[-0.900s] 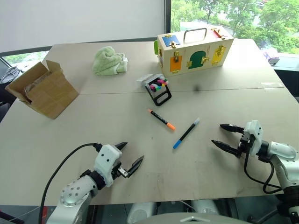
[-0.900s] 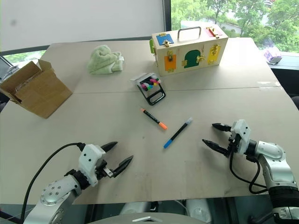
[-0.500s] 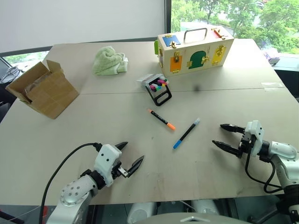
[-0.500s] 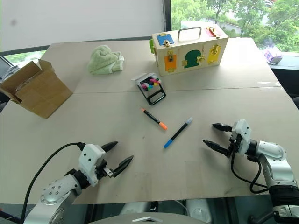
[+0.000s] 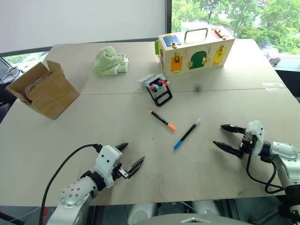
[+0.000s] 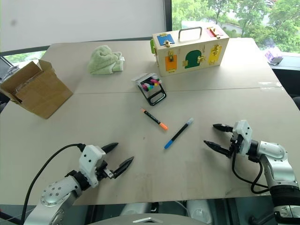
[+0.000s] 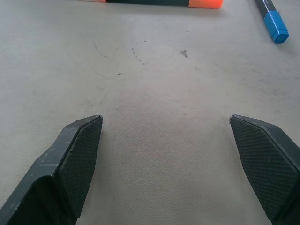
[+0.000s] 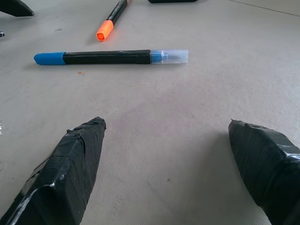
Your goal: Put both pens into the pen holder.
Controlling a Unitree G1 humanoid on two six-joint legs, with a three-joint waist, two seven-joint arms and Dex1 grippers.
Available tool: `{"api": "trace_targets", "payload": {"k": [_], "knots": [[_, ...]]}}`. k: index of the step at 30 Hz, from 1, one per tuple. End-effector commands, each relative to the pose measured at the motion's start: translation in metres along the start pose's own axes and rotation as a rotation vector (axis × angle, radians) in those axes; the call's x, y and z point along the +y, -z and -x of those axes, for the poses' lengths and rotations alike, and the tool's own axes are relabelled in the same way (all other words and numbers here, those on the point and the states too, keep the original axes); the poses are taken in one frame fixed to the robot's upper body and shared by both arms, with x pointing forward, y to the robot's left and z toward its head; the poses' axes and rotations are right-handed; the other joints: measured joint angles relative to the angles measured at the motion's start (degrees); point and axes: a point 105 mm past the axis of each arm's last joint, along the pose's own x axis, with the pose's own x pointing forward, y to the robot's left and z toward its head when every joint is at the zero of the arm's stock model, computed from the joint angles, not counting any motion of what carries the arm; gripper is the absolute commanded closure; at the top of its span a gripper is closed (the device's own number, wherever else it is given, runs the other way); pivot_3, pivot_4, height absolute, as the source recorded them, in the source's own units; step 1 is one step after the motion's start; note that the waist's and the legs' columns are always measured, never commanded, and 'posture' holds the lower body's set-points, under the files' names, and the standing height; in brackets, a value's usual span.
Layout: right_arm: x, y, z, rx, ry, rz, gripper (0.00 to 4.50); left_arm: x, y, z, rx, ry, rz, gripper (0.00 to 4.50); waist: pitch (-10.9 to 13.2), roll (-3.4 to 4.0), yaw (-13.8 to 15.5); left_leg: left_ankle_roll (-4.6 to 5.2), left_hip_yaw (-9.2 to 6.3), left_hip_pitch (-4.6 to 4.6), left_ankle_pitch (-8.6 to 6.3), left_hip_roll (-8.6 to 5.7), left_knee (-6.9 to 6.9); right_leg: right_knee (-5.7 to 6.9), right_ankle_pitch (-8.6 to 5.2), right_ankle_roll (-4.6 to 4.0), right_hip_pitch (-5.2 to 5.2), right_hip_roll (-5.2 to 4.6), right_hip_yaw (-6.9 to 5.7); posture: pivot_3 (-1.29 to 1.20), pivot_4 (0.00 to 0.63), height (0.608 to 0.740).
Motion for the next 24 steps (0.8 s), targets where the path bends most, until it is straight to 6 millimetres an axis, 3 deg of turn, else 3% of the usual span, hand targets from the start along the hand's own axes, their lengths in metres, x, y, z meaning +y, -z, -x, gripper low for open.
{"api": "trace_targets", "payload": {"k": [1,6,12,18,24], "knots": [[-0.009,-0.013,0.003,-0.011,0.001,0.041,0.02,0.004,-0.010,0.003,-0.031,-0.003,-0.048,0.00,0.0,0.00,0.0,0.00,0.00,0.00,0.00,0.00,0.00,0.00,0.00,0.00,0.00,0.00,0.00,0.00,0.150,0.740],[-0.014,-0.036,-0.019,0.021,-0.140,0.151,0.02,0.020,-0.046,0.035,-0.099,0.168,-0.012,0.00,0.1,0.06,-0.3,-0.01,0.03,0.02,0.01,0.06,-0.06,0.05,-0.01,-0.03,-0.08,0.04,0.00,0.00,0.150,0.740],[-0.013,-0.064,-0.063,0.038,-0.386,0.297,0.02,0.000,-0.084,0.071,-0.095,0.426,-0.082,0.00,0.2,0.05,-0.4,-0.23,0.11,-0.08,0.13,0.08,-0.03,-0.21,-0.01,-0.03,-0.07,0.02,0.02,0.00,0.150,0.740],[-0.004,-0.064,-0.092,0.119,-0.597,0.431,0.02,-0.008,-0.094,0.077,-0.090,0.472,-0.128,0.00,0.3,0.07,-0.2,-0.25,0.08,-0.11,0.13,0.09,-0.21,-0.42,-0.01,-0.03,-0.07,0.03,-0.04,0.00,0.150,0.740],[-0.012,-0.038,-0.093,0.359,-0.715,0.565,0.02,-0.014,-0.091,0.078,-0.078,0.445,-0.131,0.00,0.3,0.09,-0.4,-0.26,0.11,-0.09,0.14,0.08,-0.26,-0.48,-0.01,-0.03,-0.08,0.06,-0.02,0.00,0.150,0.740]]}}
